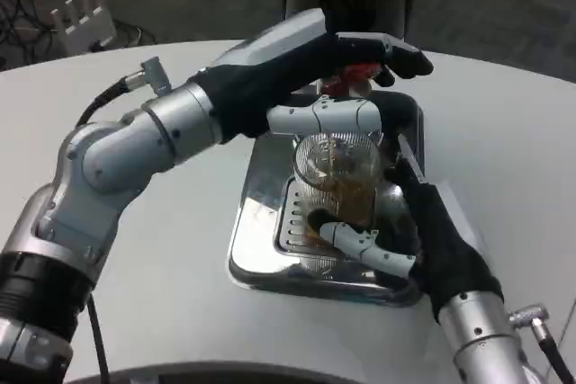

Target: Grasp the cup under the faucet to collect the drink, then remove the cup.

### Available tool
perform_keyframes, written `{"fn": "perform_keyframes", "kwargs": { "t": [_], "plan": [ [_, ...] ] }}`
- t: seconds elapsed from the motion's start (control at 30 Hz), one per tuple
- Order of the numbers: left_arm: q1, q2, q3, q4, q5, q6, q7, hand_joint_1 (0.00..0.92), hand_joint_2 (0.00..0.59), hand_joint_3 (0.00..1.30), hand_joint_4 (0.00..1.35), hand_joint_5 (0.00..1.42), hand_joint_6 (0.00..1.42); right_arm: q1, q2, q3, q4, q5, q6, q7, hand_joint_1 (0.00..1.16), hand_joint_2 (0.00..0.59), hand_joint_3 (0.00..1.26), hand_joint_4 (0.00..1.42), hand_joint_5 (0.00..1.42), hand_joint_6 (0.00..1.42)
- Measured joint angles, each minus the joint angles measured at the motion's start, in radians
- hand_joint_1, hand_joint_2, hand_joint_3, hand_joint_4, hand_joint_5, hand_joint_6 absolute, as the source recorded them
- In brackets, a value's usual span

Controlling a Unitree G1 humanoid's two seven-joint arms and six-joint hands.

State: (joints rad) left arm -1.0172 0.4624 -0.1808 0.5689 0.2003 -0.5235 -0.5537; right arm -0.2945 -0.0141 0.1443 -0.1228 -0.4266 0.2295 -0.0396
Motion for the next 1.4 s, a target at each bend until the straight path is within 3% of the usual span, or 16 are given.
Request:
{"fn": "perform_keyframes", "kwargs": {
  "t": [0.37, 0.5, 0.8, 1.4],
  "plan": [
    [-0.003, 0.011, 0.003, 0.0, -0.002, -0.001, -0.012, 0.0, 0.105, 0.31, 0.24, 0.29, 0.35, -0.064, 0.015, 0.023, 0.09, 0.004, -0.024, -0.06, 0.68, 0.188, 0.0, 0.0, 0.01, 0.0],
    [-0.004, 0.015, 0.003, 0.002, -0.003, -0.004, -0.015, 0.0, 0.105, 0.31, 0.25, 0.29, 0.35, -0.076, 0.037, 0.027, 0.128, 0.022, -0.032, -0.076, 0.65, 0.189, 0.0, 0.0, 0.0, 0.0],
    [-0.007, 0.03, 0.005, 0.015, -0.013, -0.017, -0.02, 0.0, 0.105, 0.31, 0.25, 0.29, 0.35, -0.109, 0.082, 0.055, 0.159, -0.006, -0.02, -0.15, 0.64, 0.194, 0.0, 0.0, 0.0, 0.0],
    [-0.036, 0.03, 0.002, 0.084, -0.018, -0.06, -0.023, 0.0, 0.114, 0.32, 0.25, 0.29, 0.35, -0.169, 0.115, 0.062, 0.278, -0.023, -0.022, -0.257, 0.65, 0.195, 0.0, 0.0, 0.0, 0.0]
  ]
}}
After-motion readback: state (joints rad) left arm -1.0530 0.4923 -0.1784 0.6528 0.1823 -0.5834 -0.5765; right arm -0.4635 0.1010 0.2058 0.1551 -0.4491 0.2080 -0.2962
